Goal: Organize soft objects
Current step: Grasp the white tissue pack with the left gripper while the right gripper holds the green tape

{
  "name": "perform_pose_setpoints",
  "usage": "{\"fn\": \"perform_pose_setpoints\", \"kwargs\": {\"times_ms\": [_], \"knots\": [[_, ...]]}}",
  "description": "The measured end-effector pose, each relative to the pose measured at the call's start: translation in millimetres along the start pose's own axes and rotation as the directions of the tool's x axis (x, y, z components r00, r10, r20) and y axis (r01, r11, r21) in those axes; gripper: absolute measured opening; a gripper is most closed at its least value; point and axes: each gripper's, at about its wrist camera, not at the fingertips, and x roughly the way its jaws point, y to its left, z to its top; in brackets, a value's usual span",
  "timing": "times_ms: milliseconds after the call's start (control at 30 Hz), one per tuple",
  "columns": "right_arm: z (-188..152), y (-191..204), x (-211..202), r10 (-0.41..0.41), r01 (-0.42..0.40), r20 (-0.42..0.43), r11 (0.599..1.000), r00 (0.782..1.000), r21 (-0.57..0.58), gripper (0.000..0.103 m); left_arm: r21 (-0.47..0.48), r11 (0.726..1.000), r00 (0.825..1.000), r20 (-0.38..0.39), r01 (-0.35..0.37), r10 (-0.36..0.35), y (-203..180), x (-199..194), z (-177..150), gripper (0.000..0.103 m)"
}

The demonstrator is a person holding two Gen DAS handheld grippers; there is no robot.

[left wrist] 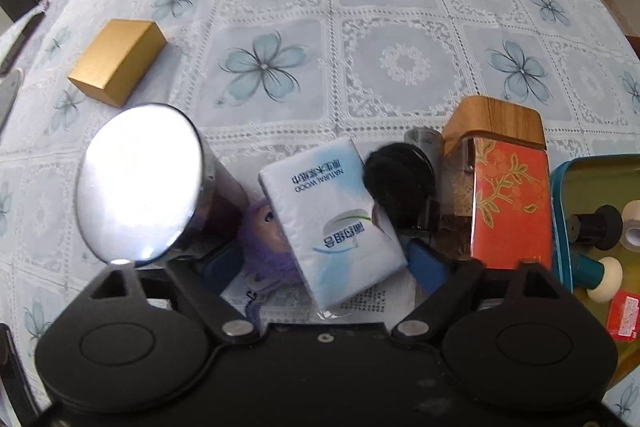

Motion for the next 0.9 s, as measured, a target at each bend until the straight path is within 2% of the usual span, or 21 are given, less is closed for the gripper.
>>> {"fn": "perform_pose_setpoints", "kwargs": {"times_ms": [33,67,100,267,400,567,733,767,833,867,900], "knots": [[0,0,0,0.000,0.000,0.000,1.000,1.000,0.000,0.048,0.001,1.000,1.000,0.013,-0.006,0.006,0,-2,-1,0.069],[1,0,1,0.001,-0.001,0.000,1.000,1.000,0.001,0.048,0.008,1.000,1.000,0.023,-0.008,0.008,-1,-5,-3,0.052],[0,0,1,0.001,-0.001,0.000,1.000,1.000,0.002,0.048,0.012,1.000,1.000,0.027,-0.004,0.004,1,-8,-5,0.051],[0,1,2,0.005,-0.005,-0.005,1.000,1.000,0.000,0.048,-0.059,0.995,0.997,0.006,0.084,-0.083,23,-19,-18,0.048],[0,3,1,0.006,-0.006,0.000,1.000,1.000,-0.007,0.048,-0.050,0.993,0.994,0.005,0.111,-0.111,36,-36,-43,0.048],[-1,3,-1,0.009,-0.009,-0.003,1.000,1.000,-0.007,0.048,-0.023,0.996,0.996,-0.033,0.087,-0.088,47,-43,-80,0.048],[-4,5,-1,0.004,-0.005,-0.010,1.000,1.000,-0.006,0.048,-0.040,0.997,0.988,-0.138,0.064,-0.069,63,-23,-114,0.049],[-5,6,-2,0.004,-0.004,-0.011,1.000,1.000,-0.005,0.048,-0.048,0.997,0.986,-0.156,0.056,-0.063,66,-18,-118,0.052],[-6,7,-3,0.003,-0.003,-0.011,1.000,1.000,-0.004,0.048,-0.052,0.998,0.986,-0.160,0.037,-0.045,70,-14,-122,0.067],[-7,8,-3,0.001,-0.001,-0.010,1.000,1.000,-0.003,0.048,-0.048,0.999,0.989,-0.143,0.023,-0.029,72,-15,-125,0.079],[-7,9,-4,-0.001,0.001,-0.009,1.000,1.000,-0.001,0.048,-0.041,0.999,0.992,-0.125,0.011,-0.016,72,-15,-125,0.087]]}}
